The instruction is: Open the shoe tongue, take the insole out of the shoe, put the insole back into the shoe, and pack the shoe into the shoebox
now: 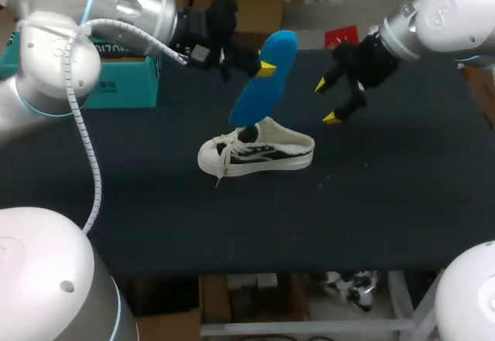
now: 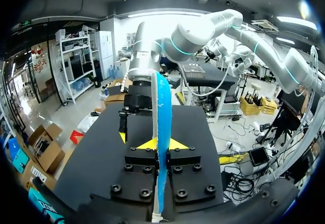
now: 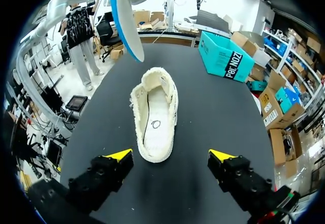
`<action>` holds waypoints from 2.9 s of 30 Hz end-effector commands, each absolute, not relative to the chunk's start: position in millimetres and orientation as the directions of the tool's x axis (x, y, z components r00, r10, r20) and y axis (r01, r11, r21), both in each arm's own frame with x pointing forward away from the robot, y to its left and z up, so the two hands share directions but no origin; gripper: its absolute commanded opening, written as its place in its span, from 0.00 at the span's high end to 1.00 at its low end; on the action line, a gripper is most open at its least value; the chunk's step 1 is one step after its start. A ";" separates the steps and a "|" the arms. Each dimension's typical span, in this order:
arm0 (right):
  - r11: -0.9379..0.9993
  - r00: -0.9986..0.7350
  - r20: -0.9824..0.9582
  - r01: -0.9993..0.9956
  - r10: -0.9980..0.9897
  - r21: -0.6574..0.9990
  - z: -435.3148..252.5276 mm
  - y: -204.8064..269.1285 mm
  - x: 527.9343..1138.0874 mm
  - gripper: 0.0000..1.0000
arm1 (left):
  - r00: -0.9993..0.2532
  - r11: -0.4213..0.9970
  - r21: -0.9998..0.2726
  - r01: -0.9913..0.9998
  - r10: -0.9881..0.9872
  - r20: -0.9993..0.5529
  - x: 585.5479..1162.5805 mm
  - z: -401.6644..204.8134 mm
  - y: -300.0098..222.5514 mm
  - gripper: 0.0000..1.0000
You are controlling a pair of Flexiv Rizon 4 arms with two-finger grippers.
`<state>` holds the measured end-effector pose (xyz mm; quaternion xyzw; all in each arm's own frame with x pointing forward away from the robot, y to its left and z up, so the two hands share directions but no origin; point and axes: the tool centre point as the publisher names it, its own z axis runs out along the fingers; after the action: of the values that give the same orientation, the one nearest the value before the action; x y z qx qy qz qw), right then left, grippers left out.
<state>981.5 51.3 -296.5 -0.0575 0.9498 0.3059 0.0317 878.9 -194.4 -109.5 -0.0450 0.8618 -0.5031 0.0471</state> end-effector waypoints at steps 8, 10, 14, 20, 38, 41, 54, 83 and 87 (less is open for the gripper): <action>0.890 -0.993 -0.050 -0.114 -0.102 0.441 -289.9 82.8 995.0 0.00 | -0.998 0.430 -0.903 -0.001 -0.055 -0.025 871.9 -95.5 -114.2 1.00; 0.915 -0.995 -0.040 -0.096 -0.087 0.391 -289.3 88.6 995.0 0.00 | -0.998 0.422 -0.907 -0.003 -0.052 -0.021 870.2 -94.9 -103.1 1.00; 0.945 -0.997 -0.042 -0.072 -0.062 0.319 -288.0 97.6 992.4 0.00 | -0.998 0.412 -0.911 -0.019 -0.066 -0.009 866.0 -95.8 -80.8 1.00; 0.981 -0.999 -0.035 -0.026 -0.020 0.191 -296.3 113.3 990.3 0.00 | -0.996 0.402 -0.915 -0.044 -0.087 0.010 858.2 -104.0 -43.9 1.00; 0.996 -0.996 -0.043 -0.078 -0.075 0.052 -328.4 153.0 988.5 0.00 | -0.984 0.382 -0.916 -0.125 -0.162 0.067 833.8 -140.9 37.4 1.00; 0.997 -0.996 -0.038 -0.076 -0.075 0.027 -330.9 157.5 988.0 0.00 | -0.983 0.377 -0.917 -0.134 -0.171 0.073 830.7 -146.0 44.7 1.00; 0.999 -0.999 -0.013 -0.049 -0.049 -0.019 -346.1 164.7 984.7 0.47 | -0.975 0.370 -0.914 -0.165 -0.199 0.095 823.9 -162.5 61.4 1.00; 0.974 -0.975 -0.025 0.220 0.219 -0.050 -336.3 156.2 959.7 1.00 | -0.991 0.368 -0.922 -0.121 -0.094 0.093 855.5 -162.3 48.5 1.00; 0.944 -0.944 -0.028 0.329 0.329 -0.032 -323.7 152.7 949.5 1.00 | -0.995 0.364 -0.926 -0.101 -0.033 0.095 873.6 -159.2 37.9 1.00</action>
<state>960.1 158.6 -336.4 0.1517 0.9881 -0.0257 0.0040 850.3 42.5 -156.5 -0.0669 0.8265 -0.5589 0.0064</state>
